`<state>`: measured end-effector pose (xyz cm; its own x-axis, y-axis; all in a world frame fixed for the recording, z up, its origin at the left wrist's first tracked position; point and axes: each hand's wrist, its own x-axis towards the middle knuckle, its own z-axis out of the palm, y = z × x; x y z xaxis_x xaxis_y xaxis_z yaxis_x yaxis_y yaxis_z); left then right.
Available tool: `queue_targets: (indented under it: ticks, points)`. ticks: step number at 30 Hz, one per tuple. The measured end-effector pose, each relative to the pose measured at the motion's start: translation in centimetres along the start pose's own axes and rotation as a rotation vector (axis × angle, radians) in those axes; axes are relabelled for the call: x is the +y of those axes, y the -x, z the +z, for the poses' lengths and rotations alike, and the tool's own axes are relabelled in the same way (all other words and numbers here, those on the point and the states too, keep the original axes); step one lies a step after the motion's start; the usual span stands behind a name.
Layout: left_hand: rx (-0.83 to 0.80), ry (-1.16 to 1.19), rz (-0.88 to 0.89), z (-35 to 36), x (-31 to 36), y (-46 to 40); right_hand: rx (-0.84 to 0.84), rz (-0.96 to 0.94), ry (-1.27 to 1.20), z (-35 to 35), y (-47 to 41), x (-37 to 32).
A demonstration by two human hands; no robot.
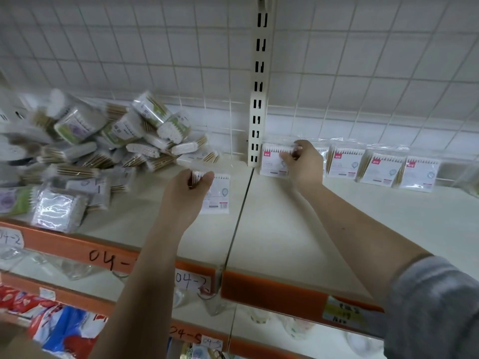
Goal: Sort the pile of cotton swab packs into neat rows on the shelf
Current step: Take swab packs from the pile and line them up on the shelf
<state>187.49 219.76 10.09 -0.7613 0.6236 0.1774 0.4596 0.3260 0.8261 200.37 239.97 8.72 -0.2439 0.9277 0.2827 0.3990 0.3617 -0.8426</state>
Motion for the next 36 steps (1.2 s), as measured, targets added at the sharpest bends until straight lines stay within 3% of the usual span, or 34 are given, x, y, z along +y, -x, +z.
queue_targets:
  ticks: [12, 22, 27, 33, 36]
  points:
    - [-0.059, 0.108, 0.066, 1.6, 0.6, -1.0, 0.105, -0.069, 0.035, -1.9, 0.8, 0.3]
    - [-0.294, 0.356, 0.141, 8.2, 4.8, -2.6, -0.234, 0.068, 0.371, -10.6, 5.0, 2.1]
    - [-0.371, 0.415, 0.094, 12.5, 7.9, -3.2, -0.179, 0.136, 0.397, -14.1, 7.6, 3.9]
    - [-0.311, 0.464, 0.115, 16.3, 9.8, -3.5, -0.137, 0.166, 0.492, -16.0, 10.4, 5.7]
    - [-0.25, 0.365, 0.142, 17.3, 9.4, -3.8, -0.138, 0.137, 0.488, -16.5, 11.4, 6.2]
